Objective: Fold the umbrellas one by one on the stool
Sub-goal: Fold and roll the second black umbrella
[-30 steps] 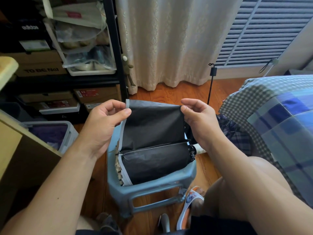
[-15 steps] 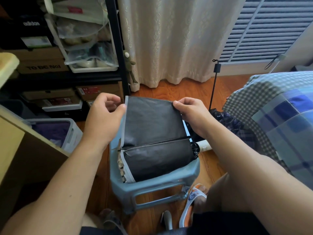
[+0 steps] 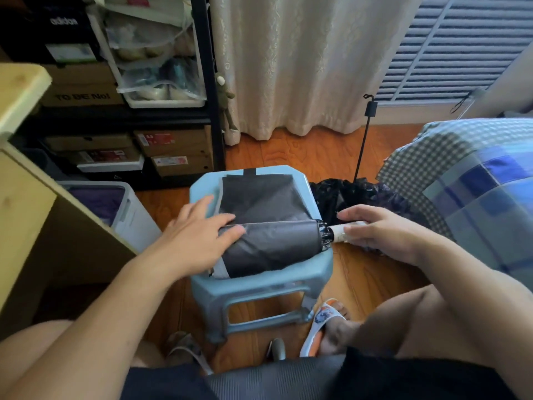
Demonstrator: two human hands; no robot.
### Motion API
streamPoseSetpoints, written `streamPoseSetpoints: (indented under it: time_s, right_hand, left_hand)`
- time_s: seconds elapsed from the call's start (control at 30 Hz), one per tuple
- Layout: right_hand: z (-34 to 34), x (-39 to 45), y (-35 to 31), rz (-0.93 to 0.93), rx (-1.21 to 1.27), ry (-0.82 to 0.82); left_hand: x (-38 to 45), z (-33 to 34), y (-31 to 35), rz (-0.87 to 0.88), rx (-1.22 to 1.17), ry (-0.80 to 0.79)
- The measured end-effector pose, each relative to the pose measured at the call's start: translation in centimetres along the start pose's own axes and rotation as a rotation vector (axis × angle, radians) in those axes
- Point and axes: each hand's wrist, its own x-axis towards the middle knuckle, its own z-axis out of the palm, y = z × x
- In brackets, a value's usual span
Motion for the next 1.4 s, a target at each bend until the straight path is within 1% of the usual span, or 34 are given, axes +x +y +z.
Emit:
streamPoseSetpoints:
  time_s: [0.07,0.1,0.13,0.2,0.23,0.27,0.4,0.47,0.6,0.67,0.7,0.73,0.77,0.8,0.83,0.87,0.9,0.93,0.97,1.0,1.07,1.17,1.27,1.33,1.4]
  right_hand:
    - [-0.5,0.0,1.7,0.002,0.199,0.040]
    - [-0.9,0.2,2.1,0.004,0.250,0.051]
    - [-1.1,0.2,2.2,0.005,0.270,0.047]
    - [-1.5,0.4,2.0,0.006,0.263,0.038]
    - [-1.5,0.5,1.9,0.013,0.265,0.044]
    - [-1.4,0.7,1.7,0.035,0.257,0.060]
    - [-0.4,1.6,0.9,0.187,0.121,0.221]
    - [0.1,2.1,0.6,0.239,0.074,0.262]
    - [0.8,3.0,0.2,0.292,0.018,0.271]
    - [1.3,3.4,0.0,0.285,-0.077,0.329]
    - [1.3,3.6,0.1,0.237,-0.219,0.389]
    - [1.2,3.7,0.2,0.138,-0.426,0.478]
    - [1.2,3.8,0.3,-0.022,-0.605,0.577]
    - [1.5,3.5,0.0,-0.220,-0.657,0.641]
    - [2.1,3.2,-0.6,-0.400,-0.613,0.630]
    - [2.9,3.0,-1.4,-0.530,-0.559,0.557]
    - [4.0,3.0,-2.2,-0.589,-0.532,0.458]
    - [5.2,3.3,-2.9,-0.580,-0.533,0.359]
    - [6.2,3.9,-3.2,-0.532,-0.543,0.285]
    - [7.0,4.6,-3.4,-0.479,-0.552,0.251]
    - [8.1,5.8,-4.0,-0.403,-0.541,0.273]
    - [8.4,6.7,-5.5,-0.300,-0.424,0.285]
    - [8.5,6.9,-6.8,-0.257,-0.423,0.244]
    - [8.2,6.5,-7.2,-0.273,-0.404,0.256]
    - [7.8,5.5,-7.2,-0.290,-0.449,0.291]
  left_hand:
    - [-0.1,0.6,-0.3,-0.119,-0.177,0.048]
    - [-0.1,1.0,-0.3,-0.180,-0.292,0.077]
    - [-0.2,1.3,-0.5,-0.234,-0.440,0.088]
    - [-0.7,1.8,-0.5,-0.280,-0.773,0.056]
    - [-1.0,2.0,-0.5,-0.281,-0.872,0.035]
    - [-1.3,2.0,-0.6,-0.272,-0.891,0.038]
    - [-1.1,1.8,-1.0,-0.258,-0.834,0.122]
    - [-1.1,1.5,-1.1,-0.262,-0.756,0.160]
    - [-1.7,1.1,-1.1,-0.283,-0.665,0.100]
    - [-1.7,1.0,-1.3,-0.294,-0.616,0.088]
    - [-1.7,0.9,-1.6,-0.292,-0.573,0.090]
    - [-1.7,0.8,-1.8,-0.287,-0.546,0.092]
    - [-1.6,0.7,-2.0,-0.276,-0.553,0.092]
    - [-1.4,0.6,-2.1,-0.256,-0.589,0.104]
    - [-1.3,0.5,-2.0,-0.231,-0.640,0.121]
    - [-1.0,0.4,-1.7,-0.202,-0.685,0.152]
    - [-0.7,0.4,-1.4,-0.181,-0.702,0.181]
    - [-0.4,0.5,-0.9,-0.163,-0.689,0.218]
    - [-0.2,0.7,-0.3,-0.150,-0.656,0.249]
    - [0.0,0.9,0.2,-0.139,-0.626,0.286]
    - [0.2,1.2,1.0,-0.127,-0.649,0.368]
    - [0.3,0.6,1.7,-0.139,-0.730,0.484]
    - [0.7,0.5,1.8,-0.130,-0.702,0.483]
    - [1.1,0.8,1.5,-0.131,-0.695,0.476]
    - [1.3,0.5,1.3,-0.117,-0.739,0.486]
